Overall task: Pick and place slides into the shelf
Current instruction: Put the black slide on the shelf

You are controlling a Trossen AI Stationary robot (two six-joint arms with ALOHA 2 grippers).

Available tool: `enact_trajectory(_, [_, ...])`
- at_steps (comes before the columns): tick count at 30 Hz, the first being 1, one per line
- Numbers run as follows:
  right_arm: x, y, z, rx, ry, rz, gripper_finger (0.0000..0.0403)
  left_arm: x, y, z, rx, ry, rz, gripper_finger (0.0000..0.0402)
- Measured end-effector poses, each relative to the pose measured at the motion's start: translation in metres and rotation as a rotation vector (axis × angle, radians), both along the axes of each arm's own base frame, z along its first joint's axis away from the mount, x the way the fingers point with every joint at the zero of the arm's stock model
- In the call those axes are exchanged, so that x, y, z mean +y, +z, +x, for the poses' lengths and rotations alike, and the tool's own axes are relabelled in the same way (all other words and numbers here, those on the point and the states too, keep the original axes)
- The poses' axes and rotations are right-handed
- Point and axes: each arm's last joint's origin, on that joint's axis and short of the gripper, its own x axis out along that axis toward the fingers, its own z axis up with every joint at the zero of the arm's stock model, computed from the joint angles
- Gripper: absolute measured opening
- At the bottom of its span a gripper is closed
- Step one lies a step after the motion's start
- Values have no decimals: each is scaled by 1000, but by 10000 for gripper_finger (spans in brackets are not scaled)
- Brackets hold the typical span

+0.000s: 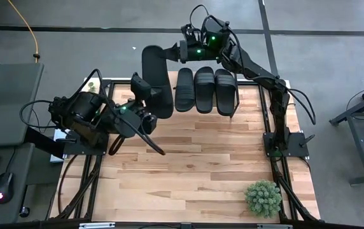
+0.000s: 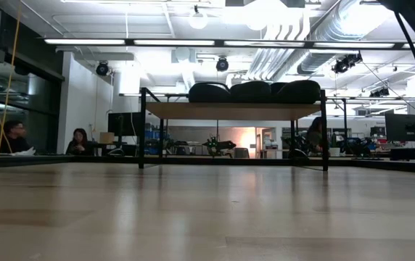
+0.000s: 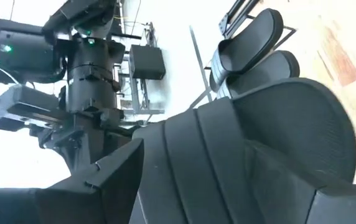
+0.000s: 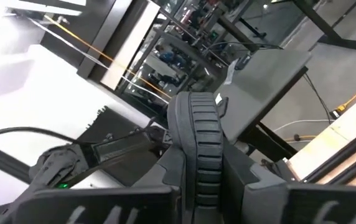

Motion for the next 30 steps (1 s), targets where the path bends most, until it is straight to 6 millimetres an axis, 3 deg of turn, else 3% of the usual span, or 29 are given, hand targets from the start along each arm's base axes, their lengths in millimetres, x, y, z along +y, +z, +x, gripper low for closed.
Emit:
enact_trajectory(7, [7,0,3,-2,-1,-10,30,0,0,0,0,4,3,262])
enact_trajectory(19, [-27,12,-13,-111,-63,82,28,-5,1,-2,18,14,74,262])
enact_trajectory(30, [-38,15,-19,-143,-80,101,28,-5,3,-1,60,-12,120,262])
